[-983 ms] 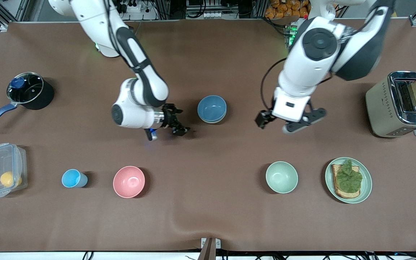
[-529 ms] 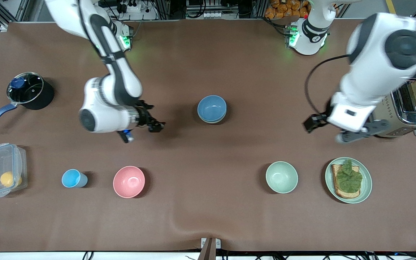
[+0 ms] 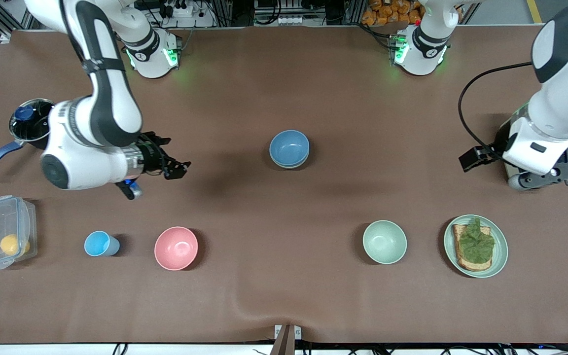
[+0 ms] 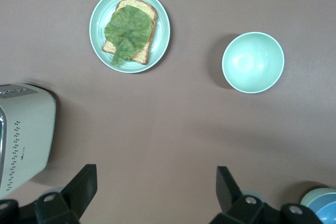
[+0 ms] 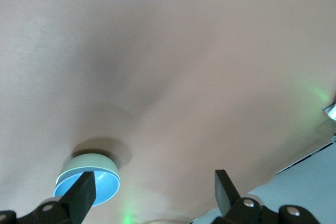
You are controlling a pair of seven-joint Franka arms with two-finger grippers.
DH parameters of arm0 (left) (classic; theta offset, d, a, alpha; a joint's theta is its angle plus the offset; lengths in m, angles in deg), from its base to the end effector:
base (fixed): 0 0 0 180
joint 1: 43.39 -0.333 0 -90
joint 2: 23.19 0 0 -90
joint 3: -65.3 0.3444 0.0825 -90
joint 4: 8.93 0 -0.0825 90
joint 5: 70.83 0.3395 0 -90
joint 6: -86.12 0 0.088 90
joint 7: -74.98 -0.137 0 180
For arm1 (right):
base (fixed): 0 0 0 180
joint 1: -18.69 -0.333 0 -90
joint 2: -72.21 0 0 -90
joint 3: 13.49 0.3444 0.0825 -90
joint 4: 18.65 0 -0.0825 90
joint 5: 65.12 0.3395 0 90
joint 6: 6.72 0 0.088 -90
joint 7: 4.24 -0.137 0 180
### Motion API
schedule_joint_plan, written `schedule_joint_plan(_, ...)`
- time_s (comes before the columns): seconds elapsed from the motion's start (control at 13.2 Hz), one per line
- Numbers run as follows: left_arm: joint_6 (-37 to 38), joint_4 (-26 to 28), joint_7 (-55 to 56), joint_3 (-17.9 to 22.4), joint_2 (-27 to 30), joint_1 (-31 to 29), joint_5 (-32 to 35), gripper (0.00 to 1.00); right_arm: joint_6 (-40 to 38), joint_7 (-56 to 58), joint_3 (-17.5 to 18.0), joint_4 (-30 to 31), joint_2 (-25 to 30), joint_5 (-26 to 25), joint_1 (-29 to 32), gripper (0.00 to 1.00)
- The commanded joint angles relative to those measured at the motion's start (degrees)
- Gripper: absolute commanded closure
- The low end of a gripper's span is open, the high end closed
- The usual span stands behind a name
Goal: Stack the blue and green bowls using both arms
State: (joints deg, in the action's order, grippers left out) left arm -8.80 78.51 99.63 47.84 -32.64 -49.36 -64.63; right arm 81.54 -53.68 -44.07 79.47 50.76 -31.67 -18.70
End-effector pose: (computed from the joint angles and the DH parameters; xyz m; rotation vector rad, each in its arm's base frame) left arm 0.5605 -0.0858 0.5644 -3.0588 -0.3412 0.0112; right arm 0.5314 0.1714 0.3959 -2.6104 1.2449 0.8915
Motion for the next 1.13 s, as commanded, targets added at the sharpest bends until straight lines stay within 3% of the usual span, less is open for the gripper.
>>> schedule_joint_plan(0.0,2.4,0.2,-0.9,-0.7,1.9,-1.1,-0.2,0.00,-4.7,1.2,-0.3,-5.0,-0.2,-3.6,2.2,0.00)
schedule_joint_plan(0.15,3.4,0.3,-0.9,-0.7,2.9,-1.9,-0.8,0.00,-7.3,6.7,-0.4,-8.2,-0.2,-7.4,3.8,0.00)
schedule_joint_plan(0.3,4.6,0.3,-1.1,-0.6,3.8,-1.7,-1.3,0.00,-10.4,11.3,-0.5,-11.5,-0.4,-8.0,7.2,0.00)
schedule_joint_plan(0.53,6.2,2.0,-4.2,2.3,7.5,1.2,-2.2,0.00,-10.3,13.9,-0.3,-13.8,1.3,-9.8,10.8,0.00)
schedule_joint_plan(0.76,5.7,4.7,-9.1,9.0,11.0,5.2,-7.8,0.00,-9.9,20.2,1.7,-13.8,6.1,-15.1,15.1,0.00)
schedule_joint_plan(0.91,4.8,6.0,-10.5,10.3,12.7,6.7,-8.2,0.00,-7.4,28.3,3.2,-13.8,9.2,-17.3,18.7,0.00)
schedule_joint_plan(1.06,1.9,9.5,-12.6,10.5,15.2,6.7,-8.3,0.00,-5.0,35.8,6.4,-13.4,12.6,-23.2,20.3,0.00)
